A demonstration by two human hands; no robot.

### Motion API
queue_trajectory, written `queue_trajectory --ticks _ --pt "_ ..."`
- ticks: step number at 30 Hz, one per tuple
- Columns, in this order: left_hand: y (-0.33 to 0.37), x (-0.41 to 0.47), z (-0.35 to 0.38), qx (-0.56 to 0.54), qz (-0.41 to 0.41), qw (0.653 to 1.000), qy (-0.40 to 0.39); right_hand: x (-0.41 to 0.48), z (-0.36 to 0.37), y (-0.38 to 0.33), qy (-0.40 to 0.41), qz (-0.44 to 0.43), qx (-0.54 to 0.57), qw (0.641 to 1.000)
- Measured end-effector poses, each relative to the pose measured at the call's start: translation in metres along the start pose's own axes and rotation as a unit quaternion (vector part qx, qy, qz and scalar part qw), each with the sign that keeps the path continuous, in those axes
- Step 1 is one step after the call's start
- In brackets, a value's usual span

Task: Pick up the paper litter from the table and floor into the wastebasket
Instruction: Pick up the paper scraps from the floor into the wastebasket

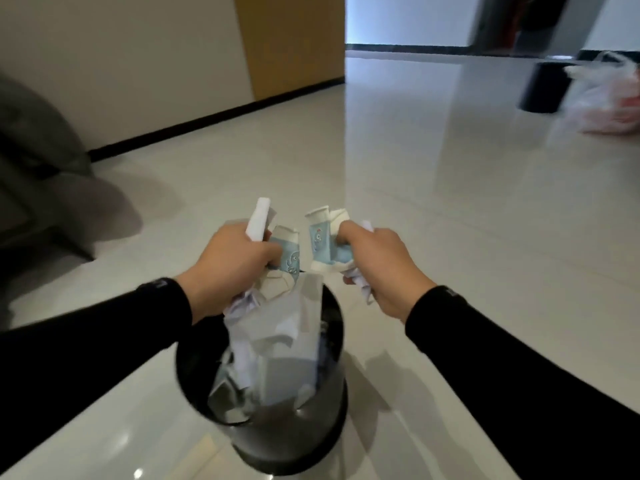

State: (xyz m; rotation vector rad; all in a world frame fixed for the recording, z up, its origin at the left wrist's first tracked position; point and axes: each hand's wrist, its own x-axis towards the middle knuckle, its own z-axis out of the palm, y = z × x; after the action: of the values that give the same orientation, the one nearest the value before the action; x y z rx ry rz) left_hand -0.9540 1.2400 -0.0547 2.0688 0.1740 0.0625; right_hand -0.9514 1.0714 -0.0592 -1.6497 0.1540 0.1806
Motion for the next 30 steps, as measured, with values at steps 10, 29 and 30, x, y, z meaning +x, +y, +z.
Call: queue_trajectory --ticks 10,29,30 --pt "-0.107 -0.035 -0.004 0.274 0.031 0.956 -0.098 -0.021 0.087 0.089 -0.089 -0.099 -0.389 0.911" --pt "-0.028 -0.018 -0.045 0.462 -0.027 0.833 -0.304 -0.037 0.055 0.071 -0.216 -0.184 -0.474 0.834" --pt "-0.03 -0.018 -0.041 0.46 -0.033 0.827 -0.323 -0.036 0.056 0.075 -0.221 -0.186 -0.499 0.817"
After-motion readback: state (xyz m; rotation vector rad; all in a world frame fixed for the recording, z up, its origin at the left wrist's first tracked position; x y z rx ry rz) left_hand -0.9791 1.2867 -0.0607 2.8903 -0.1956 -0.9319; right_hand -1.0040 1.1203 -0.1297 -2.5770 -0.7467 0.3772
